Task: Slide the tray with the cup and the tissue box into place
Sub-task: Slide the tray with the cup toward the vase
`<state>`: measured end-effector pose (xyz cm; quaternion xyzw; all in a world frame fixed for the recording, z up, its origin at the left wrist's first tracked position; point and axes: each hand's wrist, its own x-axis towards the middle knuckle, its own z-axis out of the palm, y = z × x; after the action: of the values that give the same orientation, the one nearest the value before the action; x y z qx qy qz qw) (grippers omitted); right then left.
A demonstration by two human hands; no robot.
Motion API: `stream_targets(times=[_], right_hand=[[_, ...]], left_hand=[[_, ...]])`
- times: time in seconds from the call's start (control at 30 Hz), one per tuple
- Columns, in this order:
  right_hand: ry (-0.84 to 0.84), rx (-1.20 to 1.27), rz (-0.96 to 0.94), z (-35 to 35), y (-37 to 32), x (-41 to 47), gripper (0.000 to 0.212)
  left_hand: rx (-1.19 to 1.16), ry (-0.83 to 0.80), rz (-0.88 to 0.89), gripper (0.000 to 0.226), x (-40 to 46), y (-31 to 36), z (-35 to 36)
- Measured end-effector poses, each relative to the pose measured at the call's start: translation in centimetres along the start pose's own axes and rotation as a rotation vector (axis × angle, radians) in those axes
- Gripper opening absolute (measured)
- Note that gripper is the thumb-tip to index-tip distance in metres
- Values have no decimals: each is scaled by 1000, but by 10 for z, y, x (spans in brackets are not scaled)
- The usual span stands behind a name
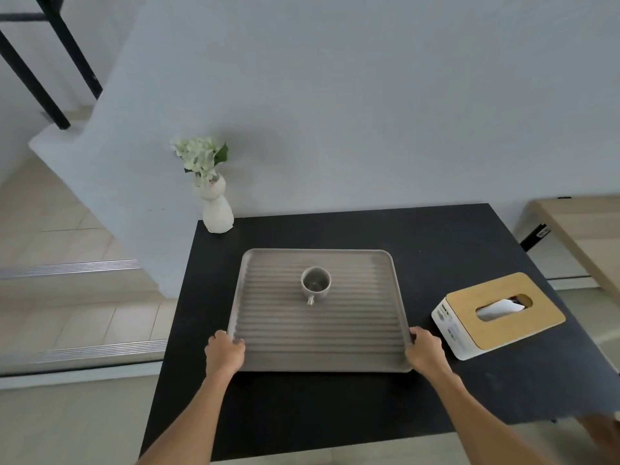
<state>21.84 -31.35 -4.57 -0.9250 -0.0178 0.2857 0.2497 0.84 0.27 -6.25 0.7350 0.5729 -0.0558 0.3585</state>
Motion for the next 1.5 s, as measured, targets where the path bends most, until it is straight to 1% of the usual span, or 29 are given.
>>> stream_targets(times=[0.1, 0.2, 0.27, 0.4, 0.5, 0.57, 0.77, 1.03, 1.2, 1.33, 1.5], right_hand=[[18, 0, 3, 1, 2, 8, 38], [27, 24, 21, 2, 6, 15, 32], [10, 42, 38, 0, 7, 19, 28], [-26, 50, 29, -5, 8, 25, 25], [-34, 44, 13, -9, 6, 27, 21], [-32, 34, -7, -13, 3, 30, 20], [-43, 9, -24, -31, -9, 40, 17], [10, -8, -68, -54, -34, 57, 16], [7, 26, -65, -62, -58, 78, 12], [10, 62, -52, -61, -73, 98, 14], [5, 65, -47, -58, -86, 119, 12]], left_hand=[[-29, 21, 14, 39, 7, -1, 3], [-62, 54, -21, 31, 12, -5, 3], [-66, 43, -46, 28, 16, -5, 0], [-59, 24, -56, 13, 20, -4, -8], [-68, 32, -57, 12, 20, -2, -9], [-67, 22, -60, 5, 21, -2, -9], [-88, 46, -63, 4, 17, 9, -15], [-135, 75, -40, 7, 28, 37, -21], [-144, 82, -30, 7, 49, 58, -30], [-137, 67, -23, 8, 72, 75, -37], [-120, 41, -6, 8, 100, 93, -42]])
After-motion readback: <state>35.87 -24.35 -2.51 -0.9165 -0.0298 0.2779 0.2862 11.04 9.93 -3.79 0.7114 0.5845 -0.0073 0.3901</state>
